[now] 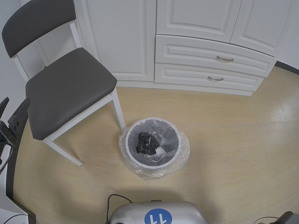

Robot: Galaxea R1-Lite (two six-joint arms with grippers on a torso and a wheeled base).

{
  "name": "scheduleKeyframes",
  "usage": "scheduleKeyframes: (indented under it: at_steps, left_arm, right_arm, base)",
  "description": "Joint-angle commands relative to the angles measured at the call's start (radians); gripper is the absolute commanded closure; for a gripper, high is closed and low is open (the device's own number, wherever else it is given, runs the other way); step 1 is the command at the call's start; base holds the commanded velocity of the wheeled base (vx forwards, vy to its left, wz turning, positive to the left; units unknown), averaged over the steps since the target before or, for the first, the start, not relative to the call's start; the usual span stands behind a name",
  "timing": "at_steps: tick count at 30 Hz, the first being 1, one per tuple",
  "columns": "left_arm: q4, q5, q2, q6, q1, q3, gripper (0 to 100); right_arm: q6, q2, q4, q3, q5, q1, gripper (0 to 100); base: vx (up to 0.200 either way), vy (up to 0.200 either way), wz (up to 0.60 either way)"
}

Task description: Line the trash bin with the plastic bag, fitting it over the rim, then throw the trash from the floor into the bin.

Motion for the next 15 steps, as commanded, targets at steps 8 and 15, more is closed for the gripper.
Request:
scheduleKeyframes:
  at_steps: [8,15]
  left_arm:
    - [0.202,0.045,-0.296,0.002,0.002,-0.005,0]
    - [0.316,0.059,-0.414,0.002,0.002,-0.01,0]
  right_arm:
    - [-0.008,-0.519,0.425,-0.116,0.015,-0.08,0]
    - [0.004,-0.66,0.527,-0.089,0.012,-0.08,0]
  base:
    - [0.0,0.0,0.0]
    - [0.0,0.0,0.0]
